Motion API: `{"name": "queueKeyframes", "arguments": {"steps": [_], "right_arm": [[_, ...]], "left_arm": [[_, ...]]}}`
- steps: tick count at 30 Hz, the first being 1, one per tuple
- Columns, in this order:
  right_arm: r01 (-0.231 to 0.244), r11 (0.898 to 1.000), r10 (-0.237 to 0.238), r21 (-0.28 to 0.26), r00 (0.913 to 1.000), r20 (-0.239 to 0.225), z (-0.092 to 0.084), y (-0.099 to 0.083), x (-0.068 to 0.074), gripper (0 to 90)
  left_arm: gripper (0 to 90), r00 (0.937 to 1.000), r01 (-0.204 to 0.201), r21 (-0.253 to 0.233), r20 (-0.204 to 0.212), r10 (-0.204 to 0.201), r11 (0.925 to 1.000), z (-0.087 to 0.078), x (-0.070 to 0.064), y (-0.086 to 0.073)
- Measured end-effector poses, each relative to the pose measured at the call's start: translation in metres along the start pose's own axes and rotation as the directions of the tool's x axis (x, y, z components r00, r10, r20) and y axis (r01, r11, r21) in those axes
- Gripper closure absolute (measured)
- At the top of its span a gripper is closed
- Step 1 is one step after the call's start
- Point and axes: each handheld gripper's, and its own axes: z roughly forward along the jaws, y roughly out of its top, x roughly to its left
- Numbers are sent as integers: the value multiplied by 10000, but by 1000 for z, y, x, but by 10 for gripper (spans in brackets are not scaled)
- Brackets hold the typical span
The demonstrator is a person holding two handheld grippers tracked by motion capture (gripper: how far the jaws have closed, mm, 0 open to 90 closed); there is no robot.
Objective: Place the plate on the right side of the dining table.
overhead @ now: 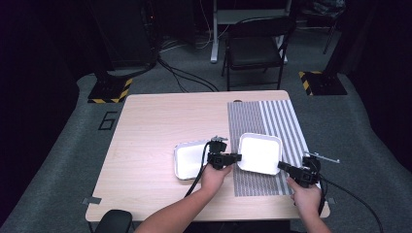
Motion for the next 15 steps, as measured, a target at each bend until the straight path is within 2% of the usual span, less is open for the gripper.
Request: {"name": "queueKeyframes", "arguments": {"steps": [1, 7, 9, 12, 15], "right_arm": [[-101, 9999, 101, 21, 9999, -56, 0, 0, -1, 818], [-13, 10000, 13, 34, 10000, 62, 1, 2, -7, 819], [-2, 10000, 2, 79, 10000, 72, 1, 3, -8, 818], [6, 9999, -8, 116, 9999, 168, 1, 5, -11, 820], [40, 9999, -42, 102, 9997, 244, 1, 6, -14, 821]], "left_arm": [[767, 10000, -40, 14, 19, 40, 10000, 1, 0, 0], [768, 10000, 38, 37, 7, -38, 10000, 8, -1, 1], [768, 9997, 256, 40, 53, -256, 9997, 11, -1, 1], [769, 9999, 114, 113, 37, -115, 9999, 15, -1, 1], [769, 9998, 162, 168, 60, -163, 9997, 18, -2, 1]]}}
